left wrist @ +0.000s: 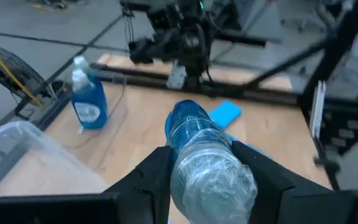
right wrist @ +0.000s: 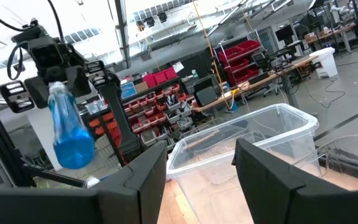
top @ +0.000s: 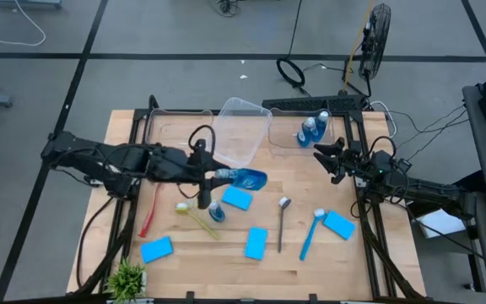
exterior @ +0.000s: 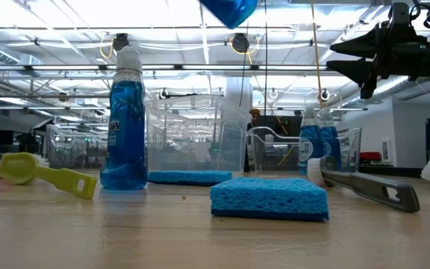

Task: Pick & Place Kitchen Sink Supplies
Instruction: Put the blue dish soap into the right transparent bin

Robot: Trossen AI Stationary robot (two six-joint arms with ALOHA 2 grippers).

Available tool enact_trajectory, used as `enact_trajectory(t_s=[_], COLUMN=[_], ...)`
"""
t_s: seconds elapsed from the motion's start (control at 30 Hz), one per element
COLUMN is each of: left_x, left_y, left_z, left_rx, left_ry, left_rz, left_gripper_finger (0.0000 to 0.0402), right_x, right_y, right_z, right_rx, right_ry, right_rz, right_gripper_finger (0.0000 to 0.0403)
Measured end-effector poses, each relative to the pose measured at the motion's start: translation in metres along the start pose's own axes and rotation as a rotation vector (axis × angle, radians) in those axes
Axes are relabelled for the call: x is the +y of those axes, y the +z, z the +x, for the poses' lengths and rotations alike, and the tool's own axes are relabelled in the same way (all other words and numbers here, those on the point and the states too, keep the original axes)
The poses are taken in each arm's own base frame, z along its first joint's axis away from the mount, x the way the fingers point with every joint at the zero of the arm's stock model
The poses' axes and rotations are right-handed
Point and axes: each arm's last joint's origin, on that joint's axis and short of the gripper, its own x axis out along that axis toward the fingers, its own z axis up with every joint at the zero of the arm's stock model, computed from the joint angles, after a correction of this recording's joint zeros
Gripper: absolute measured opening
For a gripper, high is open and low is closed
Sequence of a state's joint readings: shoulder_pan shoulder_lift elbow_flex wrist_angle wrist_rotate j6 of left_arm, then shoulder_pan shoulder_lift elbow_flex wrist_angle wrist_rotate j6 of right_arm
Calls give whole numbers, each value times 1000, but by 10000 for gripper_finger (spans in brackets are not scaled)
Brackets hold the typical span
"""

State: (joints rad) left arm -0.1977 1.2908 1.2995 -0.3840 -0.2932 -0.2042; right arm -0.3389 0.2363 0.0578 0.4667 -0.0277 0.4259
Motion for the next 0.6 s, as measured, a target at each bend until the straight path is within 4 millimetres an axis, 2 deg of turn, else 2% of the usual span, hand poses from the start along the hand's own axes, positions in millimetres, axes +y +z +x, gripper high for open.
enact_trajectory(t_s=[0.37,0.6], left_x=[26,33], left_y=[6,5], left_z=[41,67], left_rx=[-95,-100], left_ry=[98,84], left_rz=[-150,-162], left_gripper_finger=[142,142], right_x=[0,5], right_y=[0,10], right_z=[0,0], right_rx=[-3,-88], right_ry=[2,76], right_rz=[59,79], right_gripper_finger=[178,178])
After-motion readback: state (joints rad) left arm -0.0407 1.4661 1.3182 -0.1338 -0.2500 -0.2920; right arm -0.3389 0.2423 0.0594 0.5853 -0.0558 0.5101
